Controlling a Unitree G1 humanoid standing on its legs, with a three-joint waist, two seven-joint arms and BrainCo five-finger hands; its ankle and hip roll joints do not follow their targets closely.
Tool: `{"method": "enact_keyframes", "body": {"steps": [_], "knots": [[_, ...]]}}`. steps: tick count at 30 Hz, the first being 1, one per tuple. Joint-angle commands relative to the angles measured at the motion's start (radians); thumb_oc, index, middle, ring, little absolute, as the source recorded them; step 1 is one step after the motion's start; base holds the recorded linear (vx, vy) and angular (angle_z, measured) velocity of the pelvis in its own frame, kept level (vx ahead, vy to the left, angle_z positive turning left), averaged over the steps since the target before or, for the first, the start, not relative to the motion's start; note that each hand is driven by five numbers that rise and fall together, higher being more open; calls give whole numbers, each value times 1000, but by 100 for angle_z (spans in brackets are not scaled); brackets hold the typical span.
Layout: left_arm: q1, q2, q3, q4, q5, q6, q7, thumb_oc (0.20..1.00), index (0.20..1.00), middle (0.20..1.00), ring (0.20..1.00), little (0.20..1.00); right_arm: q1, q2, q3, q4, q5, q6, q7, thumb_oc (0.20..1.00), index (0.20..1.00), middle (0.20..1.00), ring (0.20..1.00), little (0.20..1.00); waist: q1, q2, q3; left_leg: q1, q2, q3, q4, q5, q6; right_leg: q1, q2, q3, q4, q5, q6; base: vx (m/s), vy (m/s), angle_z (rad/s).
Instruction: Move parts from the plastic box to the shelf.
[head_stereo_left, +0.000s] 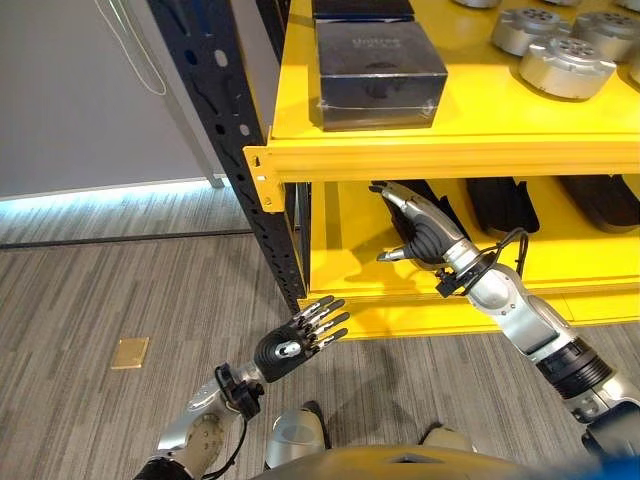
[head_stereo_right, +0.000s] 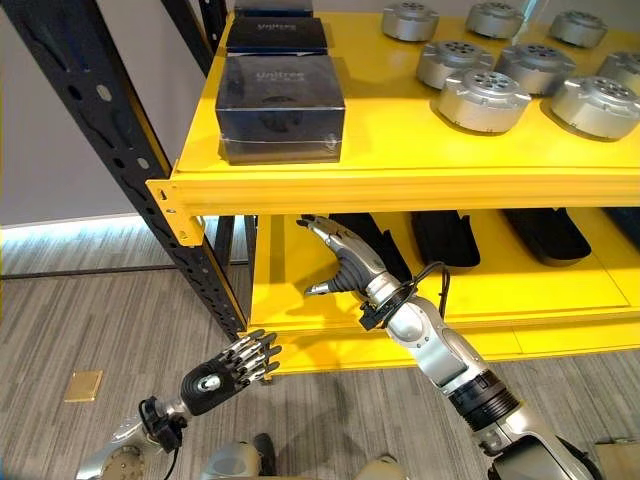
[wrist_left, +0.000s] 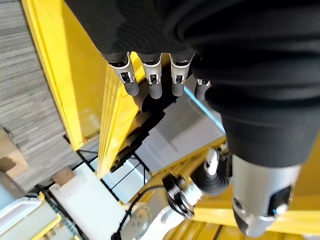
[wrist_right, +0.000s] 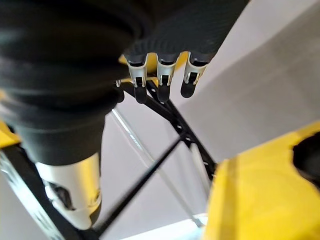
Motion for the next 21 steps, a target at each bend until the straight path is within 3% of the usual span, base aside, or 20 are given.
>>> {"method": "enact_keyframes", "body": {"steps": [1,5,8,10,13,16,21], "knots": [[14,-5,24,-76,-4,-42,-21,1000,1000,1000,1000,1000,-63,-42,-46,-34,-25,-7,-13,1000,1000,1000,1000,1000,34,4,18,16,37,-39,11,9,-37,53,25,-25,-51,-75,25,2,-67,54],[29,-3,43,-47,-4,-65,-44,1000,1000,1000,1000,1000,-56,-96,-60,5,-44,-32,-11,1000,1000,1000,1000,1000,46,-7,19,-11,62,-33,17,30,-55,82,53,-39,-79,-97,21,15,-89,-25],[42,-3,53,-41,1,-75,-53,1000,1000,1000,1000,1000,-48,-110,-71,5,-26,-10,-9,1000,1000,1000,1000,1000,53,-16,22,-20,80,-33,26,34,-62,91,60,-53,-78,-109,11,-3,-99,-10],[50,-5,69,-47,3,-70,-56,1000,1000,1000,1000,1000,-19,-123,-95,-2,-30,-37,-7,1000,1000,1000,1000,1000,52,-20,26,-22,93,-38,27,40,-70,97,67,-54,-82,-114,5,-17,-78,-2],[52,-5,74,-53,0,-64,-54,1000,1000,1000,1000,1000,11,-132,-117,-30,-43,-55,-8,1000,1000,1000,1000,1000,49,-22,26,-21,97,-38,26,40,-73,101,68,-53,-87,-112,6,0,0,0],[54,-9,77,-52,0,-54,-49,1000,1000,1000,1000,1000,61,-151,-149,-87,-181,-91,-64,1000,1000,1000,1000,1000,37,-22,27,-19,103,-36,23,42,-77,98,65,-44,-89,-108,11,-9,-10,-2],[55,-12,73,-47,6,-57,-31,1000,1000,1000,1000,1000,90,-164,-155,-91,-177,-91,-30,1000,1000,1000,1000,1000,33,-21,28,-19,103,-38,26,38,-79,94,64,-35,-81,-114,13,-10,7,-5]]}}
